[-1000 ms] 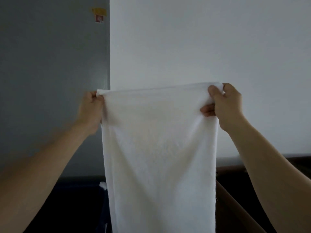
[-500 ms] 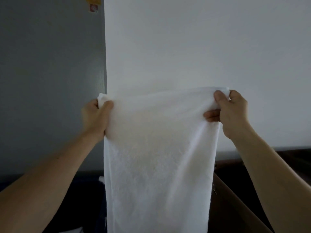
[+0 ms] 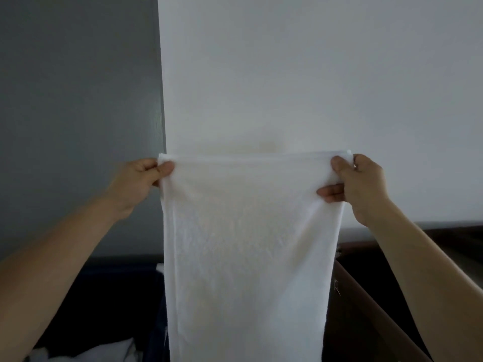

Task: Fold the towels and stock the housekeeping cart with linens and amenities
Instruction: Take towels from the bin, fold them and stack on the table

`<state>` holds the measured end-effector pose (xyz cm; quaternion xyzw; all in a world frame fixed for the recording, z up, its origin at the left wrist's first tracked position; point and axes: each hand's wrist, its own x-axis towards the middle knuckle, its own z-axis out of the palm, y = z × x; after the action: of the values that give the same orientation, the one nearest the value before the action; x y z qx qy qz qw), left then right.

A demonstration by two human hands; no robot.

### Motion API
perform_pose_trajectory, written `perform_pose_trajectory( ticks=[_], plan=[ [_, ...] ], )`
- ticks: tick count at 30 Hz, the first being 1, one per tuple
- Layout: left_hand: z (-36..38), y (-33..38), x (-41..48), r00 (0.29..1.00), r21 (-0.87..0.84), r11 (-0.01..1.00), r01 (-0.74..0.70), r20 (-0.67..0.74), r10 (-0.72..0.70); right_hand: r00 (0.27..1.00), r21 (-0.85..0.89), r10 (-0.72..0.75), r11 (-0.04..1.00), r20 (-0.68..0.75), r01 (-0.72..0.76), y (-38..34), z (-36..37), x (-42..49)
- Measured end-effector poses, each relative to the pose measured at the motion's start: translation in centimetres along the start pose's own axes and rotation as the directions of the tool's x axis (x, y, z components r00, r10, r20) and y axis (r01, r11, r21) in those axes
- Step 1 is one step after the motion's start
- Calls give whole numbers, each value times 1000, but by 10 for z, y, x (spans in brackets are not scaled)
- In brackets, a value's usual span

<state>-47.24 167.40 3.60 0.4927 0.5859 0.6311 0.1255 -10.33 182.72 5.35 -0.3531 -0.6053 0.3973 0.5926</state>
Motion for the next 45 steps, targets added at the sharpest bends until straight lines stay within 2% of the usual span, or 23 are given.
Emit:
perform_pose_trajectory(
  ticks=[2,5,7,10,18,25,30,34,39,45],
  plan=[
    [8,-11,9,999,18,998,53,-4,-53,999,-1,34,999,24,-34,13,7,8],
    [21,-10,36,989,13,997,77,-128,-75,1000,24,-4,1000,17,4,9,24,28],
    [25,6,55,975,-15,1000,27,-222,-30,997,53,-81,995,-12,82,-6,31,46],
    [23,39,77,939,36,995,-92,-328,99,976,88,-212,973,-44,215,-38,34,68],
    [18,91,66,879,64,973,-221,-420,227,943,194,-333,924,-14,330,-71,19,79],
    [12,87,-6,920,-67,972,-226,-344,190,961,190,-277,944,14,270,-56,-8,21],
    [-5,62,-105,956,-62,986,-157,-258,136,981,135,-188,974,54,180,-29,-33,-61],
    [-18,40,-194,973,-67,996,-66,-226,49,992,57,-114,992,60,111,-11,-53,-145],
    [-35,14,-296,992,2,997,77,-98,-76,998,-59,32,998,61,-29,14,-83,-243],
    [-33,-21,-388,966,71,967,244,70,-249,964,-261,238,944,114,-202,52,-116,-328]
  ],
)
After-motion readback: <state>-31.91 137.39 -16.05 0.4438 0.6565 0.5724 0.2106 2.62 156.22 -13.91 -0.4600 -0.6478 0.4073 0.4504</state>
